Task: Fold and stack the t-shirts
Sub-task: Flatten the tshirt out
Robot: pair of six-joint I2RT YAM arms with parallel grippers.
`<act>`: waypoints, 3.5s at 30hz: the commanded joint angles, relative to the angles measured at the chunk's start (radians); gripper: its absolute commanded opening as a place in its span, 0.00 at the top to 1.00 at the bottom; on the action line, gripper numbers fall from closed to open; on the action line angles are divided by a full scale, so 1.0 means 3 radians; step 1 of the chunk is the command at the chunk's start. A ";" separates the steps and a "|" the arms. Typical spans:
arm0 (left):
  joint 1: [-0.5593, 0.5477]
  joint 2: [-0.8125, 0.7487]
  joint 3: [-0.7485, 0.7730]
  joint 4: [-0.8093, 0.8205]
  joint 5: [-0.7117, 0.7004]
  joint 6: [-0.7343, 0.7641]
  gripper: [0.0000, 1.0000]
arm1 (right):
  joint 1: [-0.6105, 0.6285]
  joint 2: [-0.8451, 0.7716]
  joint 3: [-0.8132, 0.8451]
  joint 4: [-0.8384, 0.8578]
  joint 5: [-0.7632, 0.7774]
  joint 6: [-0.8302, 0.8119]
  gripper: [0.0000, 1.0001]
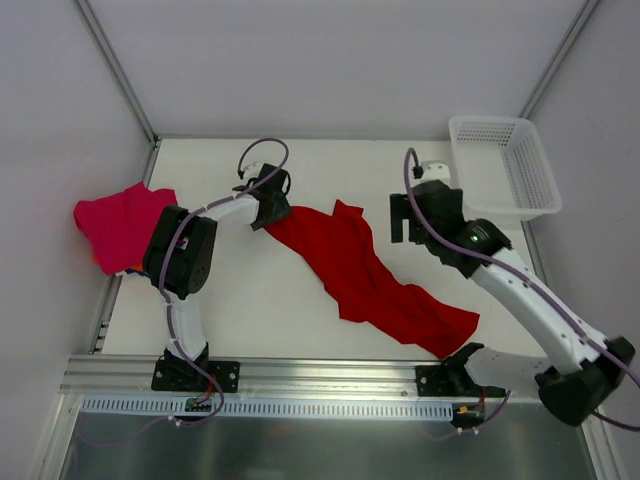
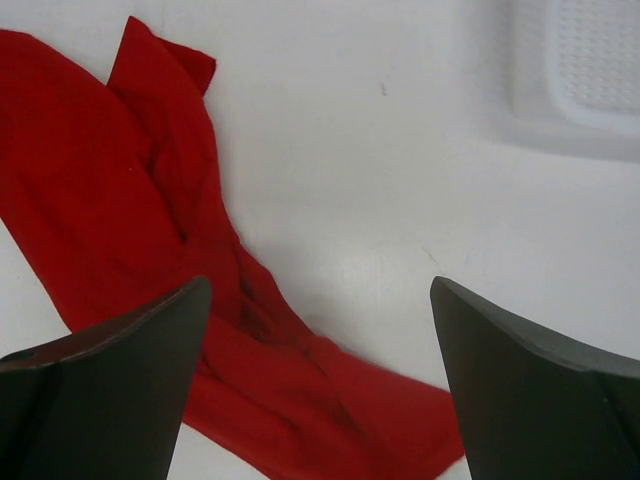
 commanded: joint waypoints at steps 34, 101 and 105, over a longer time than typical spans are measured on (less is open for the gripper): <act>-0.0018 -0.0167 -0.0300 0.0176 -0.0656 0.0343 0.36 | -0.0197 0.0987 -0.0104 0.1192 -0.0983 -0.0127 0.04; 0.0289 0.0232 0.0263 -0.0059 0.0024 0.0414 0.53 | -0.0438 0.1672 0.0239 0.1360 -0.1719 -0.0009 0.03; 0.0309 0.0253 0.0283 -0.0085 0.0060 0.0383 0.85 | -0.0484 0.1814 0.0336 0.1355 -0.1678 -0.0009 0.04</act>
